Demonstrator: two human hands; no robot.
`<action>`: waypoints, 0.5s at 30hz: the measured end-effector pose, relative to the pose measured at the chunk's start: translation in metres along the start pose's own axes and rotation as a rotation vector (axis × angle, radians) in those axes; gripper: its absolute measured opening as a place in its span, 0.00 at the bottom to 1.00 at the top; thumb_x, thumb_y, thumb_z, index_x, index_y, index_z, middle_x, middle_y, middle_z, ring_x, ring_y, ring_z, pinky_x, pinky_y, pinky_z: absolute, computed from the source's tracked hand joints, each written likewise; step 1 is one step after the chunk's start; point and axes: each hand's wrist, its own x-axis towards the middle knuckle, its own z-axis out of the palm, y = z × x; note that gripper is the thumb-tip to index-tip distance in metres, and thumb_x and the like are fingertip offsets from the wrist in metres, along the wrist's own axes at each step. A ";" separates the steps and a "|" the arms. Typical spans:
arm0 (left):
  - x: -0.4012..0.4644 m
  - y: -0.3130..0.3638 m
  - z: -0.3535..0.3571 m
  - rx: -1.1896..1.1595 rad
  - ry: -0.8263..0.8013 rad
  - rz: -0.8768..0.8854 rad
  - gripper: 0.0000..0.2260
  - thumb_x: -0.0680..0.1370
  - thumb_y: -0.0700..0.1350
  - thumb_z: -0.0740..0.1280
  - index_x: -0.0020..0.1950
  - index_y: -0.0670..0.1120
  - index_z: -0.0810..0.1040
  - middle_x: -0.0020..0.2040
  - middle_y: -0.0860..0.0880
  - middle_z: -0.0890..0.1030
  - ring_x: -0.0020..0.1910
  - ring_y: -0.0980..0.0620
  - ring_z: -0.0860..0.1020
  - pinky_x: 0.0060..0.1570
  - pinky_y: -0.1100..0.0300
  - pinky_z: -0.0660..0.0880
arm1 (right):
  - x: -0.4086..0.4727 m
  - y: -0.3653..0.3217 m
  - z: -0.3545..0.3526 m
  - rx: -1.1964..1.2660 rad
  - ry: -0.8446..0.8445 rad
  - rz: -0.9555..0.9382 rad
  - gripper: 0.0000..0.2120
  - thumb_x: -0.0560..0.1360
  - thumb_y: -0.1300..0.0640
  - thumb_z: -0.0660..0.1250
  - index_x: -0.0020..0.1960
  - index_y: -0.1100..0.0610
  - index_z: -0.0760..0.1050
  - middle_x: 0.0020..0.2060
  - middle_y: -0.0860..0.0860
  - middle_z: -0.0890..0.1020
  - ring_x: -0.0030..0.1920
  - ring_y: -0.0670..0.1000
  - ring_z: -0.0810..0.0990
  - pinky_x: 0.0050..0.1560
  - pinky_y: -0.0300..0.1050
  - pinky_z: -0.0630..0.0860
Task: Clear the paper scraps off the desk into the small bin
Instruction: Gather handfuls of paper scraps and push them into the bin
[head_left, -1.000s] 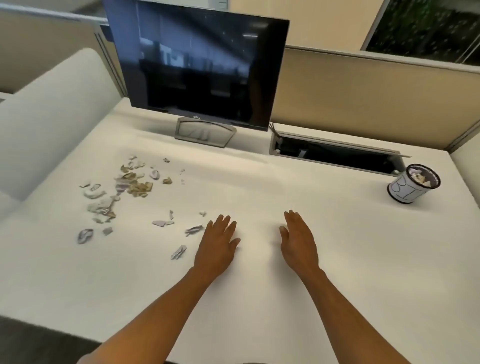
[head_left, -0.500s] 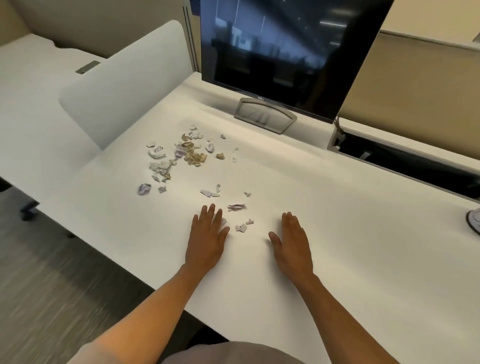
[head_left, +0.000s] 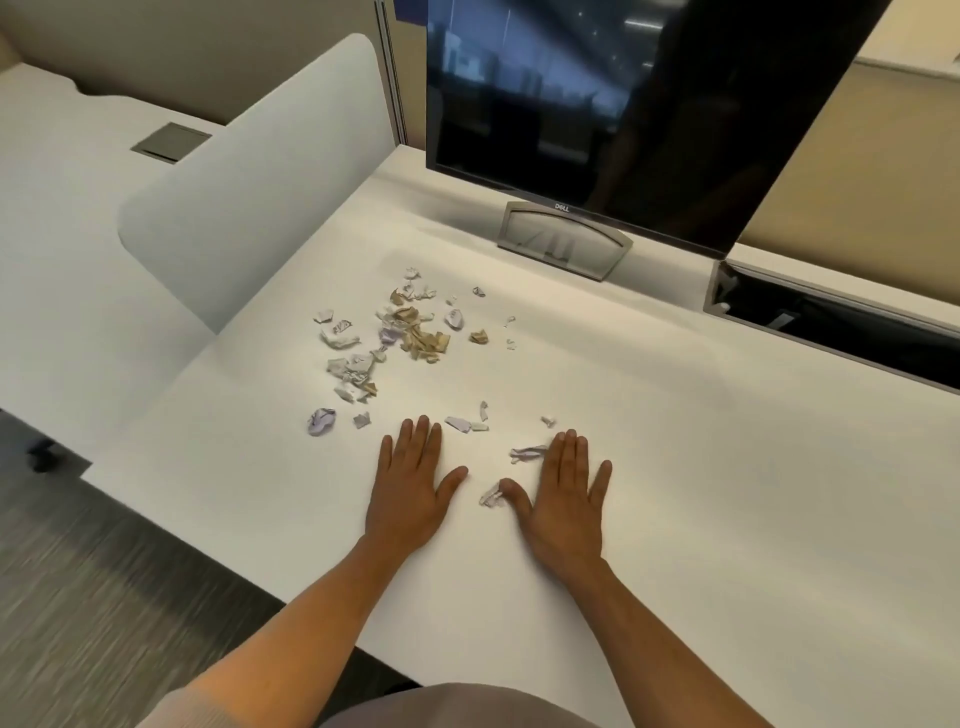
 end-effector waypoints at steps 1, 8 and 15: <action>0.006 -0.004 -0.001 0.011 -0.009 0.026 0.35 0.79 0.65 0.44 0.76 0.41 0.61 0.77 0.43 0.60 0.77 0.44 0.56 0.74 0.48 0.47 | 0.007 -0.005 0.000 -0.009 0.007 0.001 0.45 0.75 0.30 0.40 0.77 0.63 0.39 0.78 0.57 0.45 0.77 0.53 0.38 0.73 0.61 0.34; 0.043 -0.022 -0.006 0.032 -0.007 0.135 0.31 0.81 0.62 0.45 0.78 0.45 0.54 0.79 0.48 0.53 0.78 0.50 0.48 0.75 0.51 0.42 | 0.059 -0.035 0.002 -0.066 0.020 -0.044 0.41 0.75 0.32 0.32 0.77 0.59 0.39 0.78 0.54 0.46 0.78 0.51 0.39 0.74 0.62 0.36; 0.059 -0.031 -0.007 0.000 -0.010 0.178 0.29 0.81 0.60 0.41 0.79 0.46 0.51 0.79 0.49 0.51 0.78 0.52 0.44 0.75 0.53 0.40 | 0.091 -0.056 0.000 0.012 -0.030 -0.164 0.36 0.77 0.35 0.36 0.78 0.55 0.42 0.78 0.49 0.45 0.77 0.46 0.39 0.74 0.57 0.34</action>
